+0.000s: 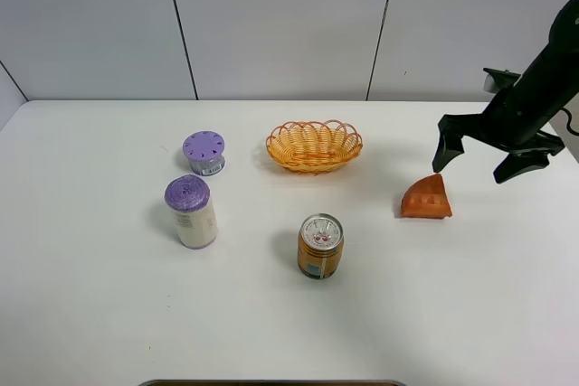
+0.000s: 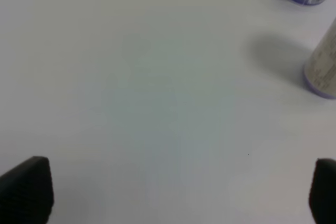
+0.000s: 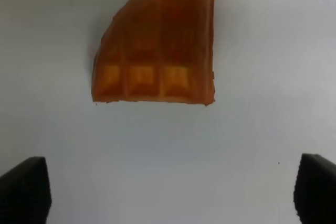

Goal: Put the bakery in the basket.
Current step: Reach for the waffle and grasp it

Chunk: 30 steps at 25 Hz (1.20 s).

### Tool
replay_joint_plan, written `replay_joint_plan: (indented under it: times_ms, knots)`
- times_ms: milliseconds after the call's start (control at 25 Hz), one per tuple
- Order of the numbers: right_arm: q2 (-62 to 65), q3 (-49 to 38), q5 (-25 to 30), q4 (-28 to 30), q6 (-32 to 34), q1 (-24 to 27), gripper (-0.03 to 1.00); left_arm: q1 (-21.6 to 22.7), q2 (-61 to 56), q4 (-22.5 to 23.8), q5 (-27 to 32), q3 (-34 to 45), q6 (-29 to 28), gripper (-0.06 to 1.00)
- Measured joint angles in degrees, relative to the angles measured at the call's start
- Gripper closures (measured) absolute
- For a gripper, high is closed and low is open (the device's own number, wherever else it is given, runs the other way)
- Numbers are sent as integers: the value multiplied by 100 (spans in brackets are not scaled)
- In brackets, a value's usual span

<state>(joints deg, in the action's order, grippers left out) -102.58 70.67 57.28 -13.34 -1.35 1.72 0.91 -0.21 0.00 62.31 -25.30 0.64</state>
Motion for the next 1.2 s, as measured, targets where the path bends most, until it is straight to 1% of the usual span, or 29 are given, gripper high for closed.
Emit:
replay_joint_plan:
  times_ms: [200,440,680,920,1080,1200]
  knots:
    - [-489,640,108,170,205,-318,5,0,0,0,0,0,0,-5]
    - [-1022,1173,553,603,530,-616,5,0,0,0,0,0,0,-5]
    - [-1257,1228,689,712,626,-648,5,0,0,0,0,0,0,-5]
    - [-1510,1230,707,719,626,-648,-1,0,0,0,0,0,0,-5]
    - [-1661,1230,672,719,626,-648,-2,0,0,0,0,0,0,-5]
    - [-1705,1235,508,706,626,-648,-2,0,0,0,0,0,0,-5]
